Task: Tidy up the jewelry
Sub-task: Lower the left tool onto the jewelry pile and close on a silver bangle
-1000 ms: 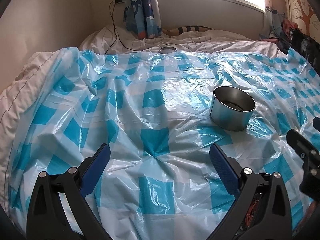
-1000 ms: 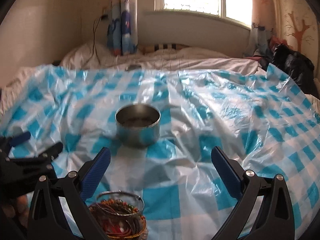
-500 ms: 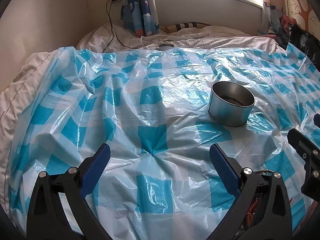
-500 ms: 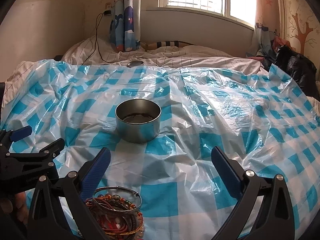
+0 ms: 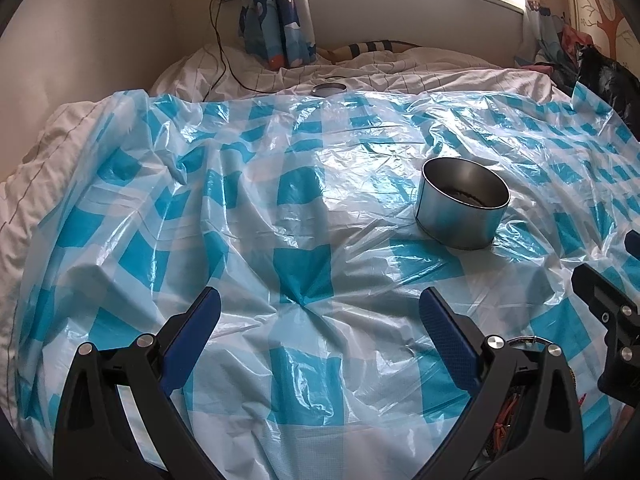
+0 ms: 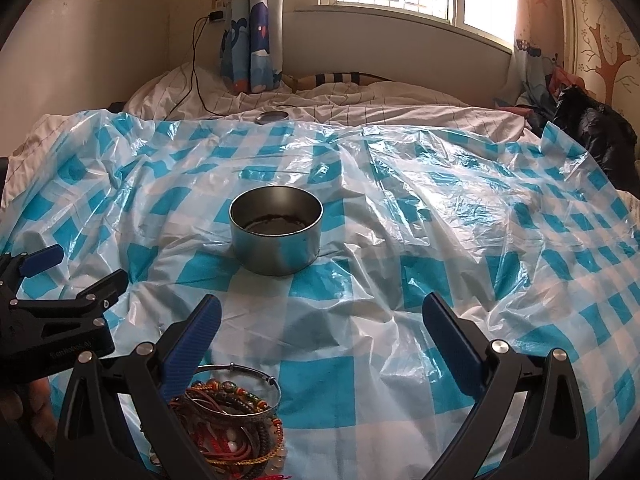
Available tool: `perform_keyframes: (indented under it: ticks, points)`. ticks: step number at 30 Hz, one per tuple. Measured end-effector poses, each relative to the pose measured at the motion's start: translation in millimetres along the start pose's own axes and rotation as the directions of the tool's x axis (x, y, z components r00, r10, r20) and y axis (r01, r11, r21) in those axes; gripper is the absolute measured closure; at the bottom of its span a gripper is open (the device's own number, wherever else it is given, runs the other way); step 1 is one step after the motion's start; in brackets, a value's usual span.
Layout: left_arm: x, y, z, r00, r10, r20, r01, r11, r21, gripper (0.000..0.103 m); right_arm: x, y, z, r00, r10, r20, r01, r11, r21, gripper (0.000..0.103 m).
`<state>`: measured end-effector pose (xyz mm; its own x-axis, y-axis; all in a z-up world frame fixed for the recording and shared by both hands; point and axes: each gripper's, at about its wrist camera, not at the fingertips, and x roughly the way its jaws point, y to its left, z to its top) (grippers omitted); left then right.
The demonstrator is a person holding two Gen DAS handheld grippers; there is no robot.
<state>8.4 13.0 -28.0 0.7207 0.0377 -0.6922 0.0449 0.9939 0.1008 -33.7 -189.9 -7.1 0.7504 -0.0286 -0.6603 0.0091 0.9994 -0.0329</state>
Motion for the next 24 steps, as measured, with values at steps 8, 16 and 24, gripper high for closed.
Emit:
perform_keyframes:
  ticks: [8,16,24]
  points:
    - [11.3,11.7,-1.2,0.954,-0.286,-0.093,0.274,0.953,-0.128,0.008,-1.1,-29.7,-9.9,0.998,0.046,-0.049,-0.047,0.999,-0.016,0.006]
    - [25.9,-13.6,-12.6,0.798,-0.573,-0.184,0.531,0.814,-0.234,0.008,7.2,-43.1,-28.0,0.990,-0.038,-0.133,0.025,0.995,-0.099,0.006]
    - [46.9,-36.2,-16.6,0.683,-0.697,-0.216,0.609,0.708,-0.357,0.008,1.4,-64.8,-29.8,0.988,-0.006,-0.156,0.005,1.000,-0.005,0.006]
